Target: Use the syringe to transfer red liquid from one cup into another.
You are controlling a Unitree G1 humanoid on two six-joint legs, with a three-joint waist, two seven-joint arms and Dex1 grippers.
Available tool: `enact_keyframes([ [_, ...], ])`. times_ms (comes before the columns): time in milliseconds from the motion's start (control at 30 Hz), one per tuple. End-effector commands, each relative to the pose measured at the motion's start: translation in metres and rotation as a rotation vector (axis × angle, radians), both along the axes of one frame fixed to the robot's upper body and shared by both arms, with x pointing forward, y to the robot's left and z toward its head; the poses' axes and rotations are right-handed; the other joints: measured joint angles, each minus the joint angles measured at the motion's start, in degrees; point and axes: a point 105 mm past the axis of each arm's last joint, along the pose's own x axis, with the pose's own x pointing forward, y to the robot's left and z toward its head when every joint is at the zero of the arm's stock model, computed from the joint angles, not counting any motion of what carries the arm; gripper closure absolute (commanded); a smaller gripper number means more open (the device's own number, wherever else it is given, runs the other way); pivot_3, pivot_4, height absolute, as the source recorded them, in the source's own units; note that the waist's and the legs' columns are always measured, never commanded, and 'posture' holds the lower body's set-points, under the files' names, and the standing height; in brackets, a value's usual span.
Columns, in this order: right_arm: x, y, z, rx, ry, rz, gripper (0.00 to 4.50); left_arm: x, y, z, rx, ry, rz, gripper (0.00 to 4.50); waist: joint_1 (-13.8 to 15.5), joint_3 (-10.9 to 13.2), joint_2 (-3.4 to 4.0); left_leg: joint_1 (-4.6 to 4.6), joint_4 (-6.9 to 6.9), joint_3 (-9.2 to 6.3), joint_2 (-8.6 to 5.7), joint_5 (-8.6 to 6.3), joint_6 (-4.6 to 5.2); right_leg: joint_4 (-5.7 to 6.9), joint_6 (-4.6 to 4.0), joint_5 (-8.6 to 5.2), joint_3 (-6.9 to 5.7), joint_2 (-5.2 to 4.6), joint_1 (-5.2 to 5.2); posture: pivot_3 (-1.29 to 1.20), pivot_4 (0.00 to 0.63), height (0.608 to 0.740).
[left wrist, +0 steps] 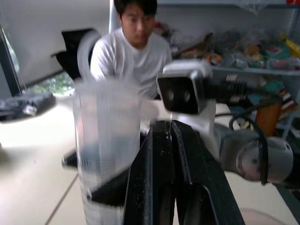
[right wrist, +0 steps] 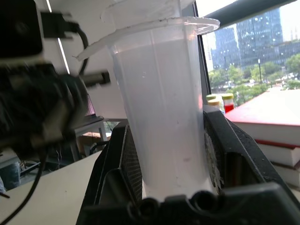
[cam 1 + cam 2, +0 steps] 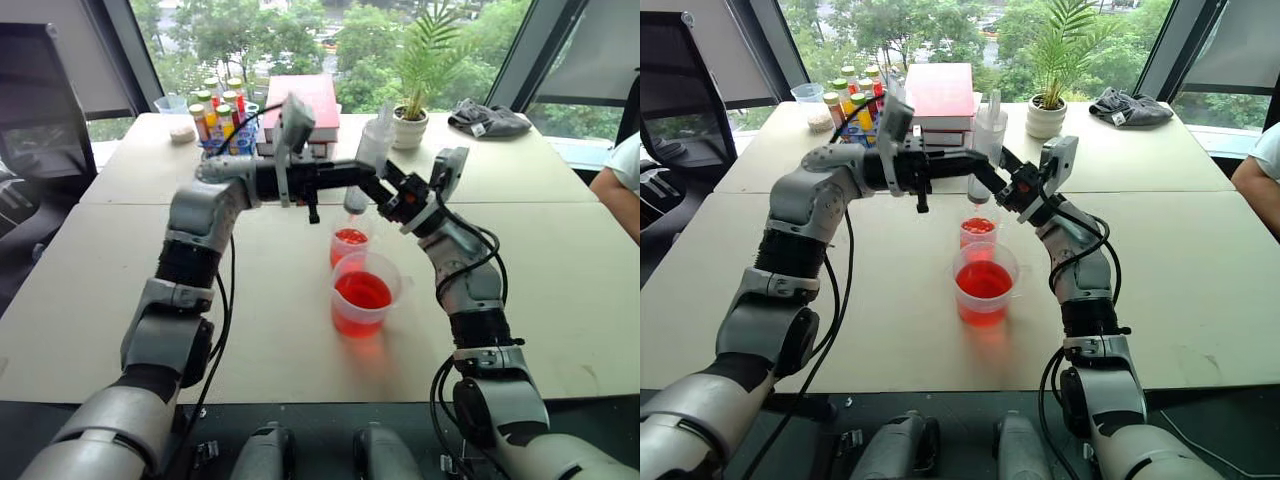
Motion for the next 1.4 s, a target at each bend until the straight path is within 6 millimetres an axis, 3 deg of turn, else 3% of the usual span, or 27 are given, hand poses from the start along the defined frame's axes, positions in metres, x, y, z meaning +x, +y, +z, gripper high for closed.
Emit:
enact_keyframes([
  [33, -0.016, 0.009, 0.032, 0.006, -0.131, 0.050, 3.07, 0.002, 0.001, 0.005, 0.011, -0.015, 0.029, 4.44, -0.1, 0.0, 0.02, 0.00, 0.00, 0.00, 0.00, 0.00, 0.00, 0.02, 0.00, 0.00, 0.01, -0.01, 0.00, 0.00, 0.150, 0.740],
  [133, -0.016, 0.009, 0.029, -0.008, -0.122, 0.050, 3.07, 0.004, 0.005, 0.015, -0.016, -0.018, 0.043, 4.44, -0.2, 0.0, 0.02, 0.01, -0.03, 0.00, 0.02, 0.00, 0.00, 0.03, 0.00, 0.00, 0.00, 0.03, -0.02, 0.00, 0.150, 0.740],
  [233, -0.016, 0.009, 0.028, -0.014, -0.119, 0.051, 3.07, 0.003, 0.009, 0.024, -0.038, -0.021, 0.050, 3.69, -0.1, 0.0, 0.02, 0.01, -0.02, 0.00, 0.02, 0.00, 0.00, 0.02, 0.00, 0.00, 0.00, 0.02, -0.03, 0.00, 0.150, 0.740],
  [500, -0.013, 0.007, 0.026, -0.023, -0.101, 0.045, 3.07, -0.001, 0.030, 0.042, -0.067, -0.054, 0.085, 0.06, -0.2, 0.0, 0.03, 0.01, -0.02, 0.00, 0.02, 0.00, 0.00, 0.02, 0.00, 0.00, 0.00, 0.02, -0.03, 0.00, 0.150, 0.740],
  [700, -0.011, -0.006, 0.031, -0.018, -0.076, -0.004, 3.07, -0.012, 0.054, 0.036, -0.025, -0.056, 0.119, 0.06, -0.2, 0.0, 0.03, 0.01, -0.03, 0.00, 0.02, 0.00, 0.00, 0.02, 0.00, 0.00, 0.01, -0.01, -0.03, 0.00, 0.150, 0.740],
  [900, -0.014, -0.041, 0.038, -0.092, 0.061, -0.172, 3.07, -0.019, 0.066, 0.024, 0.005, -0.031, 0.154, 0.06, 0.2, 0.0, 0.04, -0.02, -0.03, -0.03, 0.01, 0.00, -0.01, 0.00, 0.00, 0.00, 0.01, -0.13, -0.03, 0.00, 0.150, 0.740],
  [1100, -0.016, -0.089, 0.020, -0.243, 0.370, -0.360, 3.07, -0.025, 0.066, 0.011, 0.021, -0.006, 0.152, 0.06, 0.1, 0.0, 0.04, -0.02, -0.04, -0.03, -0.02, -0.01, -0.01, -0.05, -0.04, -0.01, 0.03, -0.38, -0.03, 0.00, 0.150, 0.740],
  [1233, -0.021, -0.119, -0.012, -0.407, 0.685, -0.451, 3.07, -0.029, 0.062, 0.003, 0.028, 0.012, 0.131, 0.06, 0.1, 0.0, 0.05, -0.03, -0.08, -0.04, 0.00, -0.01, -0.01, -0.08, -0.06, -0.01, 0.04, -0.39, -0.05, 0.00, 0.150, 0.740],
  [1400, -0.026, -0.146, -0.052, -0.584, 0.948, -0.545, 3.07, -0.032, 0.059, -0.006, 0.040, 0.023, 0.126, 0.06, 0.0, 0.0, 0.06, -0.04, -0.14, -0.02, -0.01, -0.01, 0.00, -0.16, -0.12, -0.05, 0.05, -0.39, -0.06, 0.00, 0.150, 0.740],
])
